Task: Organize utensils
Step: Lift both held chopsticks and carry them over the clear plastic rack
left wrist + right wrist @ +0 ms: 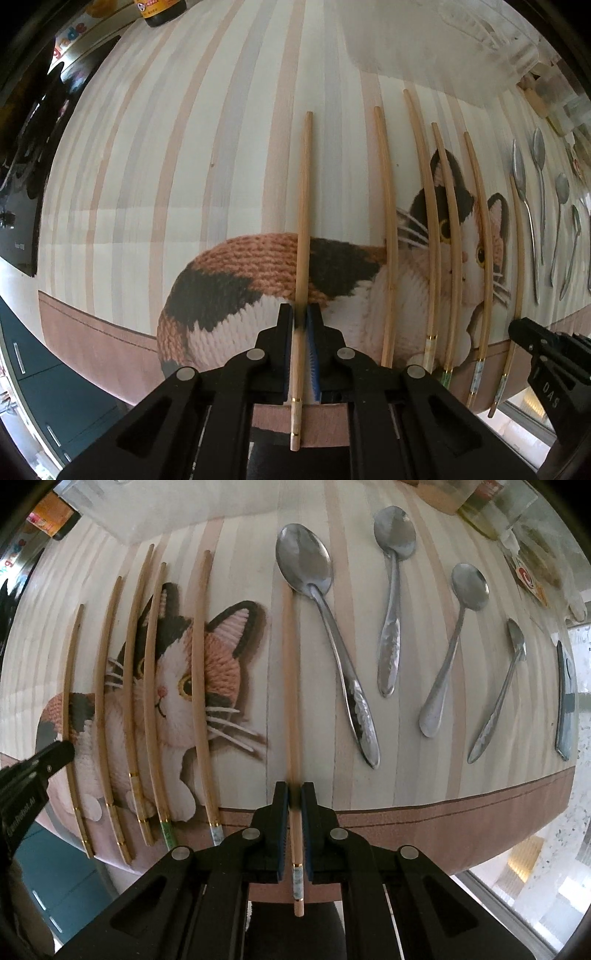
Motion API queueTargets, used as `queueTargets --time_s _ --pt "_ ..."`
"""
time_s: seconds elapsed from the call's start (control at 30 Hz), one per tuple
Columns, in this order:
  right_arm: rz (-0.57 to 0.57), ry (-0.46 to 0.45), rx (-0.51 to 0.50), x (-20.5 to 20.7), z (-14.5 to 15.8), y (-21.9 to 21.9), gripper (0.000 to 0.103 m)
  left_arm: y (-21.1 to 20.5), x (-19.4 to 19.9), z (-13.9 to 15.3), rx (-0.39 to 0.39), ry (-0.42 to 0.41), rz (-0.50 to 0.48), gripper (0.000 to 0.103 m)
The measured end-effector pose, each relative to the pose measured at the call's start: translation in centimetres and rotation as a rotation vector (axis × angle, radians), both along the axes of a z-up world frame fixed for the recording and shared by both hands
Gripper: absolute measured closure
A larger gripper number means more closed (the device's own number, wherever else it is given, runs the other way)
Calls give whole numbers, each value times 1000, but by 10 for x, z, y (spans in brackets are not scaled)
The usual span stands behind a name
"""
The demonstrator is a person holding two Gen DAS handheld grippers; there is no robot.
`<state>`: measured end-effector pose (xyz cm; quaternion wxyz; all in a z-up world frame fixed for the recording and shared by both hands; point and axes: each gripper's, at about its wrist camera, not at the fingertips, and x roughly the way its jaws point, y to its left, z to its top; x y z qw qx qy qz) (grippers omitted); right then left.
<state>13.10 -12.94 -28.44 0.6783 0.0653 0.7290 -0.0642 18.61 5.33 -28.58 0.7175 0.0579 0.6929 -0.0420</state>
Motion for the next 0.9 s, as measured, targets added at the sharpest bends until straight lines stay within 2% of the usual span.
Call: queueTargets --time_s 0.33,0.4,0.53,0.67,0.9 --pt "31 17 -19 12 -5 4 94 -17 6 2 18 -23 6 99" --pt "12 13 -12 12 -5 3 96 -18 0 5 50 -51 3 99" --pt "4 -8 9 11 -1 3 96 -12 -18 17 60 -78 19 99" --pt "9 -53 30 6 13 5 96 -5 -37 43 61 -124 51 99" --pt "9 -146 89 -3 52 3 96 -12 -69 111 19 -230 81 99"
